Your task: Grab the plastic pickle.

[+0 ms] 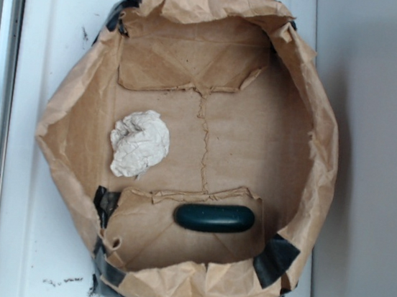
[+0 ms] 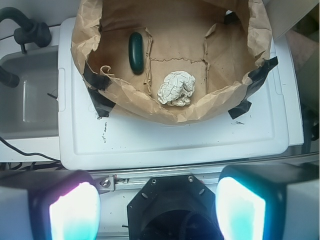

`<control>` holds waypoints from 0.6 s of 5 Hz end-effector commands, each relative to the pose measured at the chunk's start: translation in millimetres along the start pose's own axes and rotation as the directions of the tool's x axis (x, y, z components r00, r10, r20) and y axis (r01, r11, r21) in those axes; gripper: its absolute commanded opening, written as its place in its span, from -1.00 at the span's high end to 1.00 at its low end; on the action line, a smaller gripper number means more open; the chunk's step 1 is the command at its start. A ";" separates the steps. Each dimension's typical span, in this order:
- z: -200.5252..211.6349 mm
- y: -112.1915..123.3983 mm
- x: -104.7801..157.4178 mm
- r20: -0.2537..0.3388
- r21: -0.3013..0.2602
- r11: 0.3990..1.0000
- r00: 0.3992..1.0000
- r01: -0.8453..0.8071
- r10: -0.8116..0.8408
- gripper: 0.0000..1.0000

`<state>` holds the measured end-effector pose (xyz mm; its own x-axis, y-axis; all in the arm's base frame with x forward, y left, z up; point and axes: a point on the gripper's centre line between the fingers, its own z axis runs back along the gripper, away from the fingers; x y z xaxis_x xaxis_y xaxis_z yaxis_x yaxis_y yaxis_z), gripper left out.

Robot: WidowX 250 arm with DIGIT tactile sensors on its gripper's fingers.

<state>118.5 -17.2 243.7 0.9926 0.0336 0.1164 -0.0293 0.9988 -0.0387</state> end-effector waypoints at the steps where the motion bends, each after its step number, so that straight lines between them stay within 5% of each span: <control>1: 0.0 0.0 0.0 0.000 0.000 1.000 1.000 0.000 0.000 -1.00; 2: -11.4 -15.0 35.1 0.015 0.021 0.999 0.999 -0.042 0.042 -1.00; 3: -32.5 -28.9 75.7 0.050 -0.017 0.999 0.998 0.028 -0.027 -1.00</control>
<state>195.7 -38.6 208.5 0.9929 0.0301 0.1150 -0.0256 0.9989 -0.0402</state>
